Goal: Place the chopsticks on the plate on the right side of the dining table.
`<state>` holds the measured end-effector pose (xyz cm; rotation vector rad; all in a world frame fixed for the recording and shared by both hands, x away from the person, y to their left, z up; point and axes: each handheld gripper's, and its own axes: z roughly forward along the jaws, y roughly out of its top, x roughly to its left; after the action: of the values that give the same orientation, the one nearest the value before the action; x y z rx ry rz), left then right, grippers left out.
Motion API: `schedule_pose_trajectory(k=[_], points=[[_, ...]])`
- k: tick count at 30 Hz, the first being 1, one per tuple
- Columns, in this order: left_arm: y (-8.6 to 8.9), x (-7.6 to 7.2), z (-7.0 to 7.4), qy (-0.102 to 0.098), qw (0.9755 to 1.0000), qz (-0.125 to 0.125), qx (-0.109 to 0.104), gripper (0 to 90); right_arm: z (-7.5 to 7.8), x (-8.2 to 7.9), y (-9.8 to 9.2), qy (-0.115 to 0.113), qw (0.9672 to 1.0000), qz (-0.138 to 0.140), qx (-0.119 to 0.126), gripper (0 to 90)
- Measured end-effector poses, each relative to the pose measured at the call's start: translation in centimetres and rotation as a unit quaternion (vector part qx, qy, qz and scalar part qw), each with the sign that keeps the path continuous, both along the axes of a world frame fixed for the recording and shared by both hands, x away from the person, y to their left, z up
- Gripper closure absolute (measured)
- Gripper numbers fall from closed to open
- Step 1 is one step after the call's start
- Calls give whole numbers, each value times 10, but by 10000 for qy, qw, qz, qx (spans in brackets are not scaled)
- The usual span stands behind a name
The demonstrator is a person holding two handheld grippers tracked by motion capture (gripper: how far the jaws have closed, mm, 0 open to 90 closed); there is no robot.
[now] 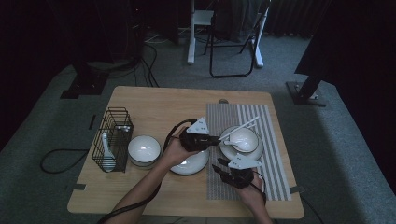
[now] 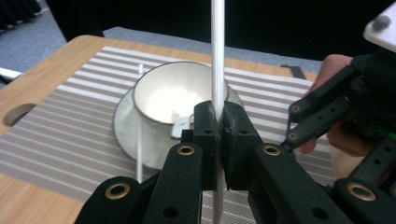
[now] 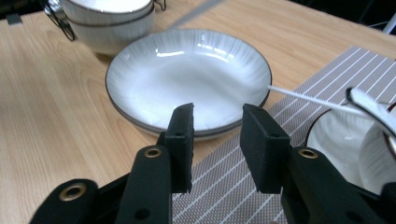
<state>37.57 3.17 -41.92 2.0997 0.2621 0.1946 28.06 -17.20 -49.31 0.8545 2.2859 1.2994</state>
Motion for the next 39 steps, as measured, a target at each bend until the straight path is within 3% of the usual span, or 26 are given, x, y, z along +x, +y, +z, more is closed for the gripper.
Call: schedule_pose_trajectory(k=[6, 11, 26, 39], points=[[2, 8, -2, -215, 9994, 220, 179, 860, -8, 0, -1, 126, 9998, 58, -115, 595], [1, 14, -4, -275, 9986, 343, 284, 860, -13, -2, -6, 147, 9995, 67, -283, 581], [-7, 36, -13, -276, 9968, 611, 437, 860, -30, -13, -28, 379, 9980, -24, -514, 564], [-16, 53, -28, -115, 9957, 724, 565, 861, -37, -18, -44, 470, 9970, -29, -610, 551]])
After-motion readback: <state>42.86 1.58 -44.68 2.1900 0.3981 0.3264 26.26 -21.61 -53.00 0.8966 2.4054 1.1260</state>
